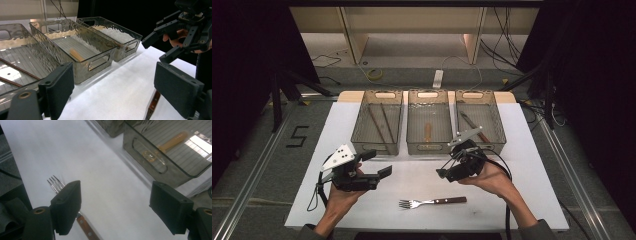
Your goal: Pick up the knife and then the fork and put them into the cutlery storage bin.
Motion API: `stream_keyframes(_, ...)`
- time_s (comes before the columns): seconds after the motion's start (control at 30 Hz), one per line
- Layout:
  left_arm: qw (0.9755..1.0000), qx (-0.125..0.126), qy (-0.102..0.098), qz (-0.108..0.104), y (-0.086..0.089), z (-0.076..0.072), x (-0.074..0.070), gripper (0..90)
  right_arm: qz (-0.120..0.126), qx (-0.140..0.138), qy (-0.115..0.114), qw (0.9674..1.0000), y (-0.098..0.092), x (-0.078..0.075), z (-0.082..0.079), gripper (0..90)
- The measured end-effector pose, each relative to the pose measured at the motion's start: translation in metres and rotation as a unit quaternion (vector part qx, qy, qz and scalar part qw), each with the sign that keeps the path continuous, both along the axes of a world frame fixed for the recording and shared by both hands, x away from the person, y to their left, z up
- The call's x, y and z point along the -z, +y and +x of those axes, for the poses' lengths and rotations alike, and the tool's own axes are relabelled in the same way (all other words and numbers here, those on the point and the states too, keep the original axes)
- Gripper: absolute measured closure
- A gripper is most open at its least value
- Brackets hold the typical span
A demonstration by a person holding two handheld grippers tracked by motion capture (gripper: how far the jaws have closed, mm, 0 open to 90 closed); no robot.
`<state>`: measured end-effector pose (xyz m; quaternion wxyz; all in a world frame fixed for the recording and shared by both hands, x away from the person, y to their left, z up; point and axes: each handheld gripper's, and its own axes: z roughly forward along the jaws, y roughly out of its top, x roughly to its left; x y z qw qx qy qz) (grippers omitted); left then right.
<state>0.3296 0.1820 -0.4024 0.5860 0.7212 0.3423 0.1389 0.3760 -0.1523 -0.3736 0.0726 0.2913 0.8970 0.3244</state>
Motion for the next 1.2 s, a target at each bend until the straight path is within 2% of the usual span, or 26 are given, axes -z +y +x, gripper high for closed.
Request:
stream_keyframes(0.5,1.0,0.0,-0.001,0.001,0.0,0.0,0.0,16.1,-0.029,-0.034,0.015,0.9989,0.013,0.011,-0.007,26.4)
stream_keyframes(0.63,1.0,0.0,-0.001,0.001,0.0,0.0,0.0,16.1,-0.044,-0.043,0.021,0.9979,0.017,0.016,-0.01,26.4)
stream_keyframes(0.83,1.0,0.0,-0.001,0.003,-0.001,-0.001,0.0,16.1,-0.072,-0.057,0.031,0.9953,0.023,0.028,-0.015,27.7)
stream_keyframes(0.97,1.0,0.001,0.0,0.005,-0.001,-0.001,0.0,16.1,-0.094,-0.067,0.036,0.9927,0.027,0.037,-0.017,29.3)
stream_keyframes(1.07,1.0,0.0,-0.001,0.003,-0.001,-0.001,0.0,16.1,-0.112,-0.081,0.043,0.9895,0.028,0.047,-0.019,30.1)
stream_keyframes(1.2,1.0,-0.001,-0.001,0.003,0.0,-0.001,0.0,16.1,-0.121,-0.087,0.051,0.9875,0.028,0.055,-0.021,31.6)
